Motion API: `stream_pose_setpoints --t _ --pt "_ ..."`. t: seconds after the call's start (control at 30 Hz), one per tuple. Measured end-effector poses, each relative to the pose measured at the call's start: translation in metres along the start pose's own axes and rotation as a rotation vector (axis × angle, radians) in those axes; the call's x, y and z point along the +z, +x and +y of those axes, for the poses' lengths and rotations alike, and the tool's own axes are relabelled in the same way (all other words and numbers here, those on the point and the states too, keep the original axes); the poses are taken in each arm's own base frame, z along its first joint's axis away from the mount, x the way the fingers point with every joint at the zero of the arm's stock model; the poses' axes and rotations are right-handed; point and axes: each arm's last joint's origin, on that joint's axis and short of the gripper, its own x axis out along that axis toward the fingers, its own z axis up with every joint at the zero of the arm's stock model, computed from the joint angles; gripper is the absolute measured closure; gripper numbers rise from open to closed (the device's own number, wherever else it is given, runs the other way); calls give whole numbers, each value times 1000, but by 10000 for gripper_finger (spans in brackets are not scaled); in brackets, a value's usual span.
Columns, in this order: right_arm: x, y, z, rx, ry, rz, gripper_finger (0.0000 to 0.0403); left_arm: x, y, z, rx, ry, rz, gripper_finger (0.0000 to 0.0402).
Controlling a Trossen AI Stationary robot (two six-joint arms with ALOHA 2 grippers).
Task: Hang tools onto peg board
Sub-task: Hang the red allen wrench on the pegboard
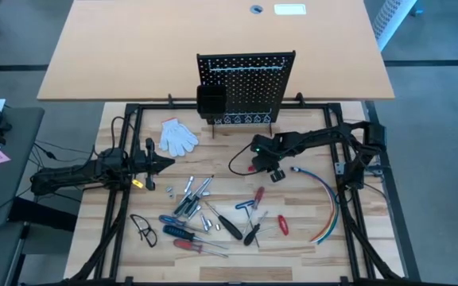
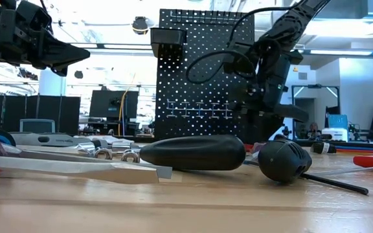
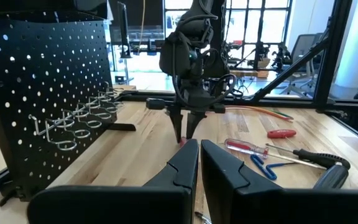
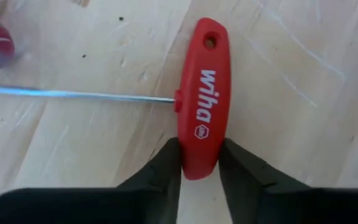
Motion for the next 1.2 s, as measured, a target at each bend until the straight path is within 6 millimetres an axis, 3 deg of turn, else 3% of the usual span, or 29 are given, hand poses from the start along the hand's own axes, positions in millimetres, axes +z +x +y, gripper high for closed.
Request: stream_pose_setpoints --t 0.2,0.37,0.57,0.7,0.83,1.03,1.2 --pt "2 0 0 -14 104 -20 333 0 0 0 -1 0 0 385" --pt "9 -12 3 -105 173 -37 338 0 0 0 0 0 0 385" --pt "24 -49 11 -446 199 -25 360 0 0 0 0 0 0 385" --pt "30 -75 23 -677 194 4 398 0 0 0 0 0 0 385" --pt "31 -92 28 -727 236 -42 386 0 0 0 0 0 0 385" --pt "31 -85 28 -493 294 -176 362 0 0 0 0 0 0 385" --pt "41 -44 28 -349 336 -386 329 0 0 0 0 0 0 385"
